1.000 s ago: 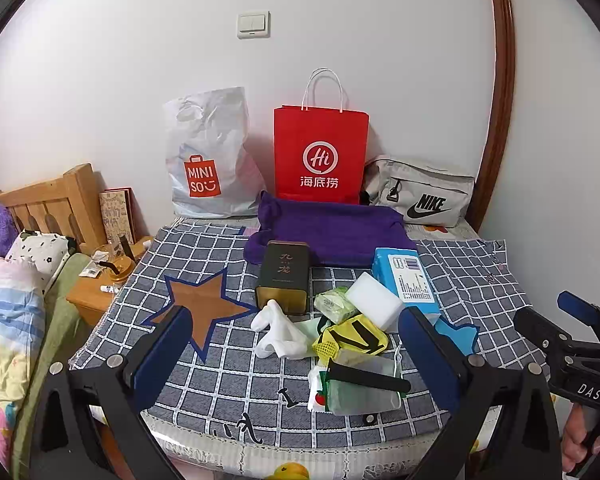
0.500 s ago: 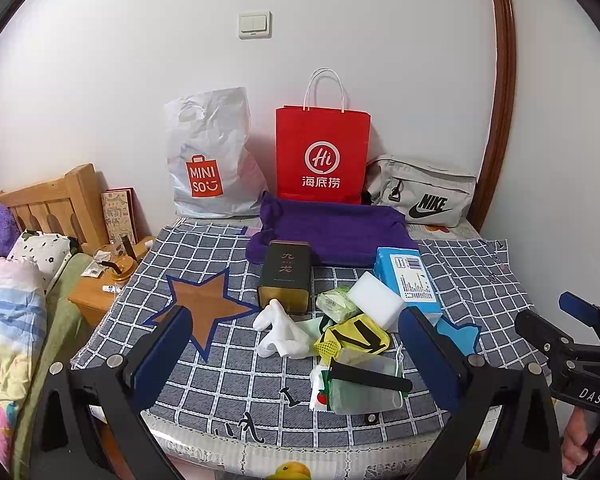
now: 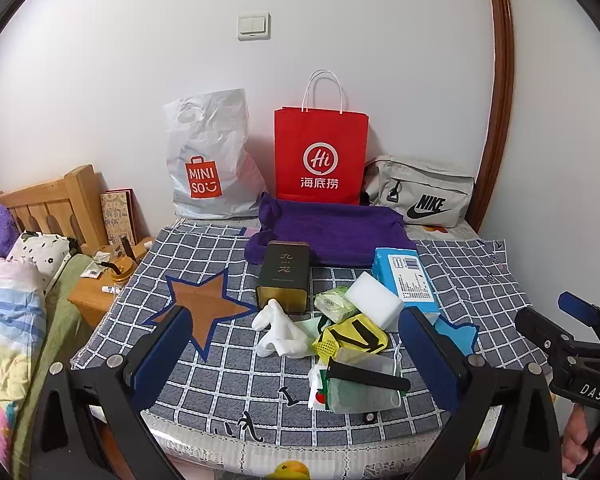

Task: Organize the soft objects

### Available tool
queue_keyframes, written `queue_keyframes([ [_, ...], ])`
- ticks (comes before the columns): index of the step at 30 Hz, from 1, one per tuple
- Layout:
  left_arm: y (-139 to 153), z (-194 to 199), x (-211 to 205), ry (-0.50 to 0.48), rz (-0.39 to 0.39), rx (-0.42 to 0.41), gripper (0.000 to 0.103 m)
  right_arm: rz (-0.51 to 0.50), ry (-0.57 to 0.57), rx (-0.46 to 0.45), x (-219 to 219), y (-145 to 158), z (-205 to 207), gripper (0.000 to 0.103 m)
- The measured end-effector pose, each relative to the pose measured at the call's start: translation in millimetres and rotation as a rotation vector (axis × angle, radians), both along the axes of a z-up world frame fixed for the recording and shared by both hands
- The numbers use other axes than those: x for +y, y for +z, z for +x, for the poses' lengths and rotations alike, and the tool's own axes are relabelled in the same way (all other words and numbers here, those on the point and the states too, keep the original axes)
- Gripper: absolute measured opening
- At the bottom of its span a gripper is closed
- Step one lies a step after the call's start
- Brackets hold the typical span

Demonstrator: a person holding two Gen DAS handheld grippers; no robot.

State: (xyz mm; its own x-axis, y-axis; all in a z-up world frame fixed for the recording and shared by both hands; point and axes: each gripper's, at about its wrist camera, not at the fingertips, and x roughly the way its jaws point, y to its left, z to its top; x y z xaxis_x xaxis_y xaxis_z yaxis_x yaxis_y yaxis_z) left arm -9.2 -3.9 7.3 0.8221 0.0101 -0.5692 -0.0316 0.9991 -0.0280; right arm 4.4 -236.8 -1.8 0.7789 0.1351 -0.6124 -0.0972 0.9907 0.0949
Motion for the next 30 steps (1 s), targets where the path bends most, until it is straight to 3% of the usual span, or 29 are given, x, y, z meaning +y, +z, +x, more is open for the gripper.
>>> queue_keyframes([
  [30,1.2,-1.8,-1.0,0.000,0.001,-0.002,0.103,-0.005,0.011,-0.013,3.5,3.2,-6.1,0.103],
])
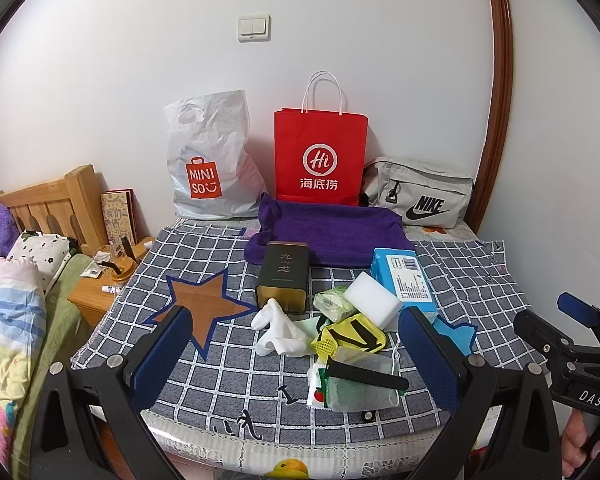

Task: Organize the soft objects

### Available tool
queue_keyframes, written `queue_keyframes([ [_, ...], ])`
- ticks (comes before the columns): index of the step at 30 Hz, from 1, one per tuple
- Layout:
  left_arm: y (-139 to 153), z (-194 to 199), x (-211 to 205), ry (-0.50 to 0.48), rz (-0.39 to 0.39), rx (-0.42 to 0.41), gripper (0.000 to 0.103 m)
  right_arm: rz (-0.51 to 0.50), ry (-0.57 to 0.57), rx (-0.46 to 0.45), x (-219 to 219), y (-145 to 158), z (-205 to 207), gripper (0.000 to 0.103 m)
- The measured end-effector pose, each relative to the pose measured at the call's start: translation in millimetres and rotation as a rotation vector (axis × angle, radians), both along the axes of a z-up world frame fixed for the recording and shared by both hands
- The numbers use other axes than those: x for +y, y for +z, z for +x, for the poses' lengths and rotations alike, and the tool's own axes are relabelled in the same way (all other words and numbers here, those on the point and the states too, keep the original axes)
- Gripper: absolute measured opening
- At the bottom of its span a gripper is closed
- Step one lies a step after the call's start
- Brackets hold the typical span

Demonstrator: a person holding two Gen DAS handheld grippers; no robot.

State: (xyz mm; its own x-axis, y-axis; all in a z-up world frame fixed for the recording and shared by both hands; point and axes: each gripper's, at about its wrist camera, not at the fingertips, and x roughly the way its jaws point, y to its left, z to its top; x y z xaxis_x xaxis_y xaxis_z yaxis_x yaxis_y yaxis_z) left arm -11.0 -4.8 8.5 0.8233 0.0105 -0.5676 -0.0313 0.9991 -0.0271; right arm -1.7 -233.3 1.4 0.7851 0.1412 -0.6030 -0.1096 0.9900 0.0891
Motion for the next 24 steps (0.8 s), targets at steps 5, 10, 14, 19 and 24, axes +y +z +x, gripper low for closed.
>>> queue_keyframes([
  [5,-0.2,0.1,0.3,0.000,0.000,-0.002,0.103,0.001,0.002,-0.006,0.3,1.2,-1.5,0.103],
  [10,4.0,0.1,-2.2,-0.005,-0.001,-0.002,0.103,-0.007,0.017,-0.029,2.7,2.8,-3.2,0.103],
  [14,2.9,5.2,0.5,0.002,-0.002,0.012,0.103,-0.024,0.036,-0.044,8.1,0.7,-0.5,0.103],
  [19,-10.2,20.5,16.8,0.041,-0.013,0.045,0.103,-0.015,0.063,-0.010,11.7,-12.4,11.6,0.103],
  [24,-34.1,41.6,32.6,0.069,-0.026,0.095,0.103,-0.019,0.103,0.053,17.7,-37.2,29.1,0.103],
])
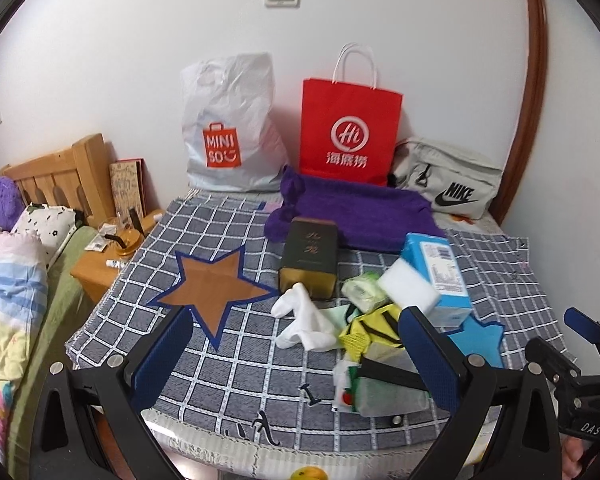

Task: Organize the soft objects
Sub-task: 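Grasp the white foam sponge with the right tool while the left tool grasps the white glove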

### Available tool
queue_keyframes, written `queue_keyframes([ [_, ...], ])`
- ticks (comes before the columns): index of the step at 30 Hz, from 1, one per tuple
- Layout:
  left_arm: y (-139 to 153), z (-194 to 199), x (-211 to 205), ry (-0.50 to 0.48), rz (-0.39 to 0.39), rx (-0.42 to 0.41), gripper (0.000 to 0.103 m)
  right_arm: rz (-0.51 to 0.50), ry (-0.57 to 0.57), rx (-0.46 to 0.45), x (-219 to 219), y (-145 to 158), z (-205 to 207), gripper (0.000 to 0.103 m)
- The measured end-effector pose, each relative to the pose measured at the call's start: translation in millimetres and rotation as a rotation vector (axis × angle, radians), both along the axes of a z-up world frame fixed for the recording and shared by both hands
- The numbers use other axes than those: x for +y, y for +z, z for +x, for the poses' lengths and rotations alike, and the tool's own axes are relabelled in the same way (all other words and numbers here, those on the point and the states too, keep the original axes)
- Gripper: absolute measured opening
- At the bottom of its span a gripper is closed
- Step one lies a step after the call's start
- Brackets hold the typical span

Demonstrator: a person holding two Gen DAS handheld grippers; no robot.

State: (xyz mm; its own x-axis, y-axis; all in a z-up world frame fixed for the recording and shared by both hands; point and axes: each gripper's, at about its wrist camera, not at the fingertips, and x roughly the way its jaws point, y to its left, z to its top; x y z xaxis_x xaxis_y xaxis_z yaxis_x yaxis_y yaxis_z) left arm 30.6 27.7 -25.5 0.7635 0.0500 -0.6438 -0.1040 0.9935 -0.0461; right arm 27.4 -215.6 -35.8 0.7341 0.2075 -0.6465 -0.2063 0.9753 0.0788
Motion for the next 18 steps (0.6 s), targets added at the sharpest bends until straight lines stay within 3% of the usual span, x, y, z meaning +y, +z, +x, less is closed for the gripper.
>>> queue_keyframes([
  [9,-46.6,32.4,5.6,0.030,0.036,0.089,0.101,-0.014,0.044,0.060,10.6,-42.4,39.4,0.101],
  [18,-85.8,64.0,24.3,0.042,0.010,0.176,0.101,-0.159,0.141,0.045,42.7,-70.9,85.8,0.100],
])
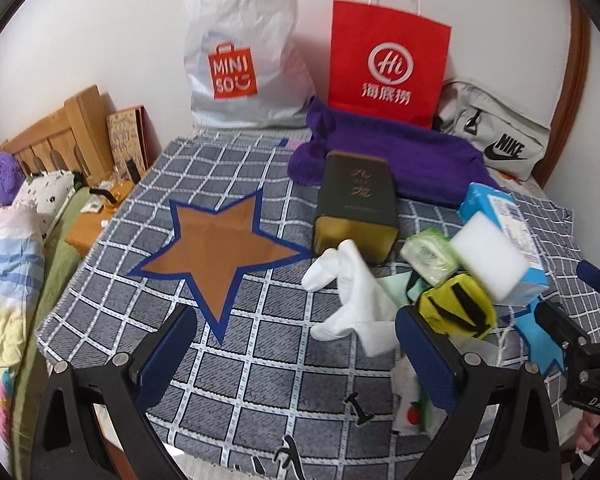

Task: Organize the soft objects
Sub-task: 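Grasp the white foam sponge with the right tool while the left tool grasps the white glove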

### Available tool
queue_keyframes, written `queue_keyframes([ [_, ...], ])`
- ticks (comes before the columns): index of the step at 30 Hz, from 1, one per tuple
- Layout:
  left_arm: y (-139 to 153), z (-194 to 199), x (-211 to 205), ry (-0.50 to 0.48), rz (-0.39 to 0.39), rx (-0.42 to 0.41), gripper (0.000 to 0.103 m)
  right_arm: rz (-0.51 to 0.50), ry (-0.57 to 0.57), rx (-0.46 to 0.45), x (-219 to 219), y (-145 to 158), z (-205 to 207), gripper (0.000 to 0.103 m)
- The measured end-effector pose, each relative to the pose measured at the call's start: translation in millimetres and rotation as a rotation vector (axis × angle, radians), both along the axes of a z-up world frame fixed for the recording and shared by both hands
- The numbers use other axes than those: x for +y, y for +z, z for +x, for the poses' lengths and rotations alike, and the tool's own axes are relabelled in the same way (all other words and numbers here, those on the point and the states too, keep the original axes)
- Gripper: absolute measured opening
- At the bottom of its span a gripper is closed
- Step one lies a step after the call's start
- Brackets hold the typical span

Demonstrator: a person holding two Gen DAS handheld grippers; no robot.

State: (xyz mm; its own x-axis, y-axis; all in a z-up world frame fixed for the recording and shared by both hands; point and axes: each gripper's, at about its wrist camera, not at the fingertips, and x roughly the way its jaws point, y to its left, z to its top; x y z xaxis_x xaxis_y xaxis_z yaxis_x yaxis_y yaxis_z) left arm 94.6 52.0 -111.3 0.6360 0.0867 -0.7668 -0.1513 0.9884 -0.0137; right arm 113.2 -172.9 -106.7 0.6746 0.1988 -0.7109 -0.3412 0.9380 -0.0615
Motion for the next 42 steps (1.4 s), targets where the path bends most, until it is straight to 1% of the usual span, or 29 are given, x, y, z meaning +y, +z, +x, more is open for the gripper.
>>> queue_keyframes([
  [2,-6.3,5.7,4.2,0.004,-0.010,0.012,0.101,-0.030,0.041,-0.001,8.7,-7.2,6.6,0.100],
  [6,-16.7,12.7,7.0,-0.020,-0.044,0.028,0.101,-0.089,0.076,-0.022,23.7,-18.6,18.9,0.100],
  [8,-22.8,17.4,5.6,-0.038,-0.053,0.037,0.101,-0.126,0.076,-0.033,29.2,-25.8,27.1,0.100],
  [9,-24.4,18.9,5.0,-0.043,-0.054,0.041,0.101,-0.139,0.077,-0.035,31.0,-28.5,30.4,0.098],
  [10,-26.9,20.4,4.4,-0.048,-0.055,0.045,0.101,-0.137,0.074,-0.042,30.9,-31.1,34.7,0.097],
  [11,-29.0,21.9,4.0,-0.053,-0.057,0.049,0.101,-0.127,0.074,-0.040,30.4,-32.7,37.5,0.096],
  [13,-33.0,24.6,3.7,-0.056,-0.061,0.057,0.101,-0.116,0.081,-0.028,30.1,-37.5,43.3,0.088],
  [15,-33.9,26.9,3.9,-0.060,-0.067,0.055,0.101,-0.121,0.087,-0.008,30.6,-43.4,48.2,0.067],
  [17,-36.6,30.4,4.4,-0.063,-0.083,0.059,0.101,-0.109,0.095,0.020,28.9,-48.9,52.0,0.057],
  [19,-39.2,33.6,4.4,-0.062,-0.090,0.062,0.101,-0.107,0.089,0.001,26.1,-47.3,49.4,0.054],
  [23,-44.6,40.3,2.0,-0.064,-0.103,0.065,0.100,-0.003,0.090,0.030,10.7,-36.0,41.5,0.053],
  [27,-49.7,47.9,-6.3,-0.097,-0.106,0.072,0.096,0.061,0.106,0.082,-8.5,-30.8,22.4,0.053],
  [29,-52.4,51.3,-10.6,-0.108,-0.105,0.080,0.092,0.065,0.108,0.095,-16.9,-30.5,13.0,0.053],
  [30,-54.4,53.2,-12.8,-0.115,-0.107,0.085,0.087,0.066,0.098,0.084,-22.8,-30.1,6.7,0.054],
  [31,-57.6,55.7,-15.1,-0.119,-0.111,0.095,0.082,0.070,0.097,0.092,-27.8,-31.3,2.4,0.054],
  [32,-59.9,57.4,-16.1,-0.121,-0.115,0.101,0.078,0.075,0.097,0.106,-32.0,-32.9,-0.8,0.054],
  [33,-61.2,58.4,-16.6,-0.122,-0.118,0.104,0.068,0.080,0.087,0.116,-36.8,-34.8,-3.9,0.054],
  [34,-63.4,59.5,-16.9,-0.124,-0.128,0.110,0.055,0.086,0.072,0.123,-41.9,-37.1,-6.5,0.054],
  [35,-64.6,60.0,-16.8,-0.131,-0.142,0.113,0.049,0.097,0.062,0.139,-47.0,-40.9,-8.9,0.054],
  [36,-64.8,59.8,-16.5,-0.141,-0.165,0.112,0.037,0.104,0.057,0.158,-51.0,-45.1,-10.2,0.054],
  [37,-64.0,59.1,-16.3,-0.153,-0.186,0.111,0.030,0.108,0.045,0.176,-55.1,-50.5,-11.0,0.054],
  [38,-62.0,58.3,-16.4,-0.156,-0.192,0.109,0.028,0.108,0.028,0.192,-58.7,-56.7,-10.9,0.054],
  [40,-56.8,56.3,-17.9,-0.160,-0.177,0.099,0.019,0.111,0.008,0.222,-63.2,-67.7,-8.9,0.054],
  [42,-49.6,53.8,-17.5,-0.162,-0.171,0.089,0.016,0.130,-0.004,0.256,-65.9,-76.6,-5.8,0.053],
])
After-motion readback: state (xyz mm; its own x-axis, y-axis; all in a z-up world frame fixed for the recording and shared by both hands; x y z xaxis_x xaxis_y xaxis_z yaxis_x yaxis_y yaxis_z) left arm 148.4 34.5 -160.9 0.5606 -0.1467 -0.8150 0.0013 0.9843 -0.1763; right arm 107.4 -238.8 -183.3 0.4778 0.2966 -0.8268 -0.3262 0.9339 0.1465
